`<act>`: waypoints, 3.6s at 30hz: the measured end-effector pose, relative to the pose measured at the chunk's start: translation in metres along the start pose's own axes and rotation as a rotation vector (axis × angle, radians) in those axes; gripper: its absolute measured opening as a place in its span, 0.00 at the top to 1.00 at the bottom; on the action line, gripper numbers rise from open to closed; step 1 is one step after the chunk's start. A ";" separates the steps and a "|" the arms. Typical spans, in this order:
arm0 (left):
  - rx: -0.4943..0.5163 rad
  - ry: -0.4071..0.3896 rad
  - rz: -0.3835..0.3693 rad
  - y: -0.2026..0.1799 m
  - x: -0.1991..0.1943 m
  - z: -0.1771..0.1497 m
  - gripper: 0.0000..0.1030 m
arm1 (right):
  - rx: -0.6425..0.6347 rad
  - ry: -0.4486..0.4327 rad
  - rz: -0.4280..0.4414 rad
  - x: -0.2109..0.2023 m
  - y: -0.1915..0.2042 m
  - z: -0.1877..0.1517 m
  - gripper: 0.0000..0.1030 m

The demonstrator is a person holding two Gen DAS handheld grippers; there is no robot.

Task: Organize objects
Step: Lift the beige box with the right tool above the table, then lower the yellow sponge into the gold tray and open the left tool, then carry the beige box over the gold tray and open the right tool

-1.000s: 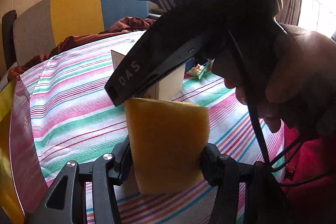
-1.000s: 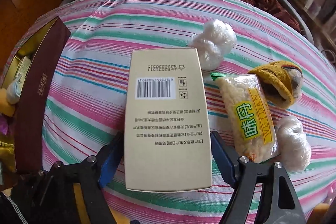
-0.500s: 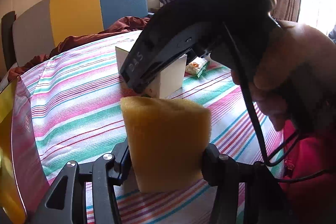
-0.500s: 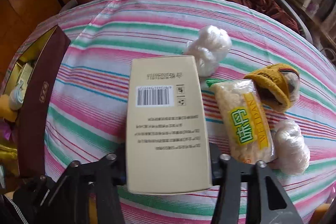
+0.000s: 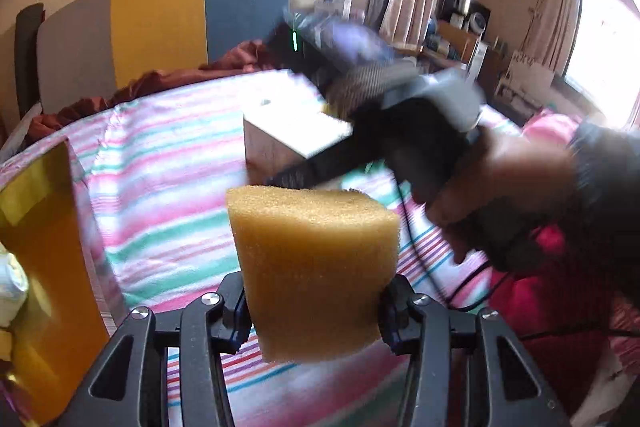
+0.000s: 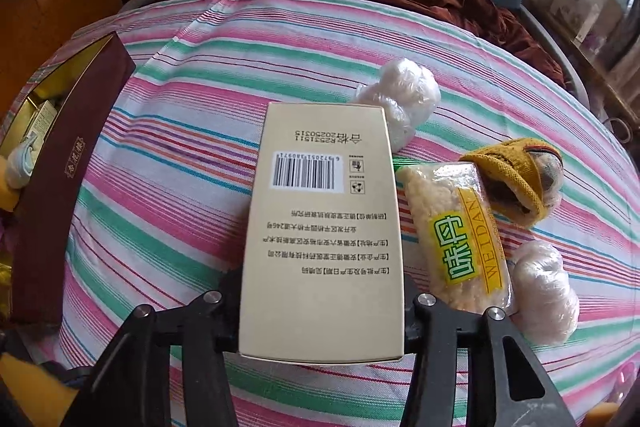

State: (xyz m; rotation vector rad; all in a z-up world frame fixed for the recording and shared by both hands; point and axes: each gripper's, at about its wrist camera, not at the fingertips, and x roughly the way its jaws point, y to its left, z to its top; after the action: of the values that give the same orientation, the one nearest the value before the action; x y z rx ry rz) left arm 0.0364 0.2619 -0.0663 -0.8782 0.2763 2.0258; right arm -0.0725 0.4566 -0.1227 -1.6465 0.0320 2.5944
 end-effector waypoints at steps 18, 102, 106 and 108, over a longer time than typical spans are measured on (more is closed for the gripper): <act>-0.281 -0.067 0.396 0.138 -0.128 -0.028 0.52 | -0.048 -0.013 -0.040 0.000 0.007 -0.002 0.50; -0.517 -0.099 0.642 0.224 -0.197 -0.098 0.36 | -0.209 -0.083 0.512 -0.067 0.278 -0.003 0.16; -0.506 -0.101 0.638 0.219 -0.198 -0.095 0.36 | -0.195 -0.126 0.470 -0.079 0.261 0.003 0.15; -0.498 -0.103 0.632 0.217 -0.198 -0.093 0.36 | -0.190 -0.143 0.438 -0.085 0.250 0.005 0.14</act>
State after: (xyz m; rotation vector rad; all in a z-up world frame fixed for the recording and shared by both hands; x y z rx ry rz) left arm -0.0218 -0.0384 -0.0284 -1.0715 -0.0265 2.7926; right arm -0.0581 0.2037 -0.0485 -1.6634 0.1606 3.1240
